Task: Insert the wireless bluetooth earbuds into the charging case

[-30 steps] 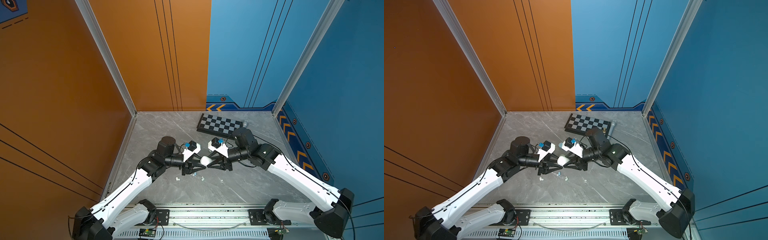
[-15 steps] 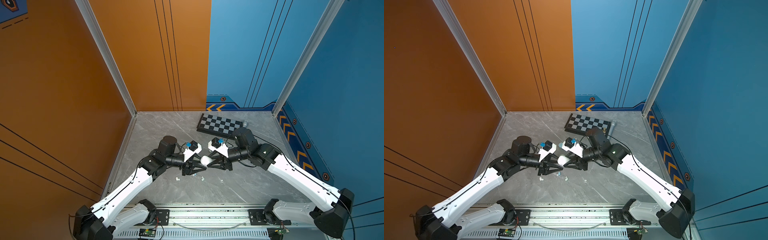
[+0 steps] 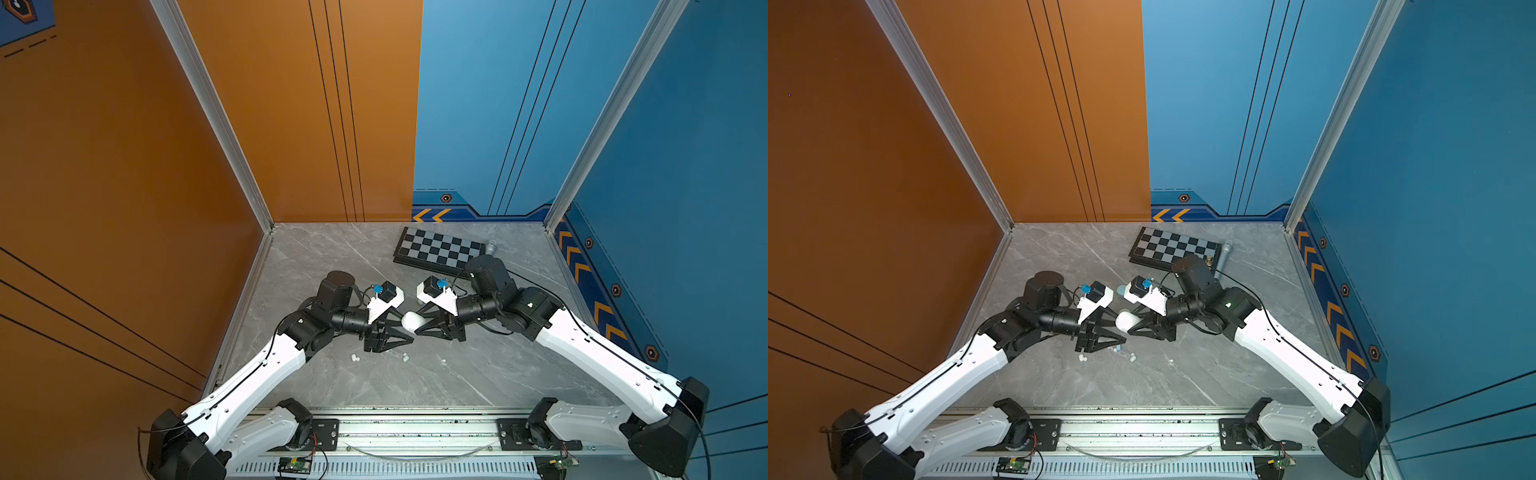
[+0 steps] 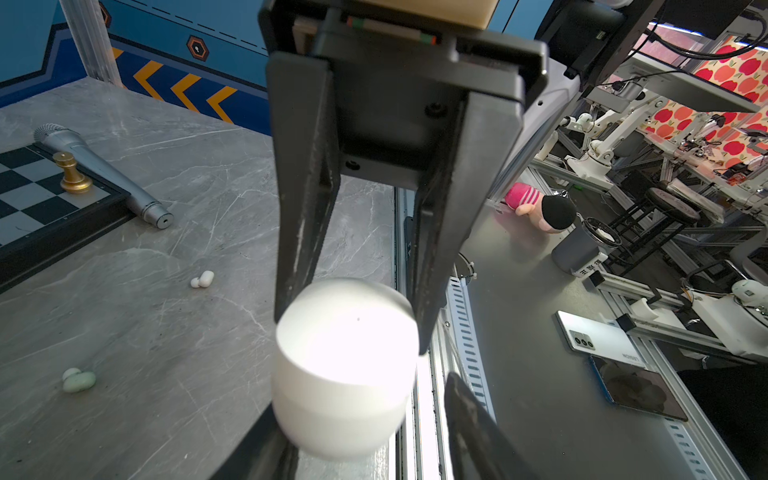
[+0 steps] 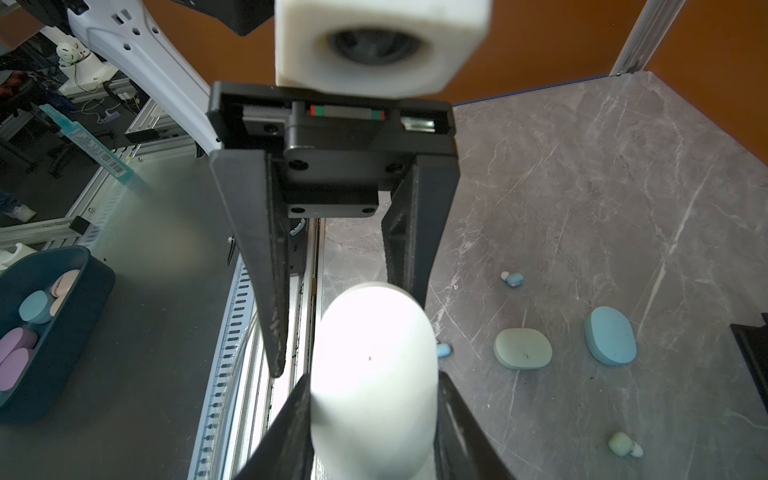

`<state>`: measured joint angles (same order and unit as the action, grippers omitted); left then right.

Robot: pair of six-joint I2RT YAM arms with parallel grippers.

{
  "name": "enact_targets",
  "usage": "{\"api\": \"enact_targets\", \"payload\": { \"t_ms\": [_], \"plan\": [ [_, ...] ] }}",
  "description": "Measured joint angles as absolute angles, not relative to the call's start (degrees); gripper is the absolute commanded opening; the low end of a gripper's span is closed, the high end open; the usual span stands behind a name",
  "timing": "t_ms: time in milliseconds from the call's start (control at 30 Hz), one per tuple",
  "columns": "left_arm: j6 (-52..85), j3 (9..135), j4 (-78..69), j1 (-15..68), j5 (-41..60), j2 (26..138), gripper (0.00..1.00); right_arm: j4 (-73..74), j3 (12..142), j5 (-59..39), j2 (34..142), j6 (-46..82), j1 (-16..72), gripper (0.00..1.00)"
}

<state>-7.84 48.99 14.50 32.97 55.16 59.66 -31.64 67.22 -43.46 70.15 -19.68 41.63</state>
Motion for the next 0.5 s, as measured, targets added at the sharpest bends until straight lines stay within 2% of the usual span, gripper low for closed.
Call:
{"api": "enact_targets", "payload": {
  "t_ms": [233,500],
  "plan": [
    [-8.3,49.6,14.9,33.0,55.5,59.7,0.6,-32.3,67.2,-43.5,69.7,-19.7,41.6,0.13],
    [-9.9,49.6,14.8,33.1,55.4,59.7,0.59,-34.0,67.2,-43.3,69.7,-20.1,42.4,0.13]
  ]
}}
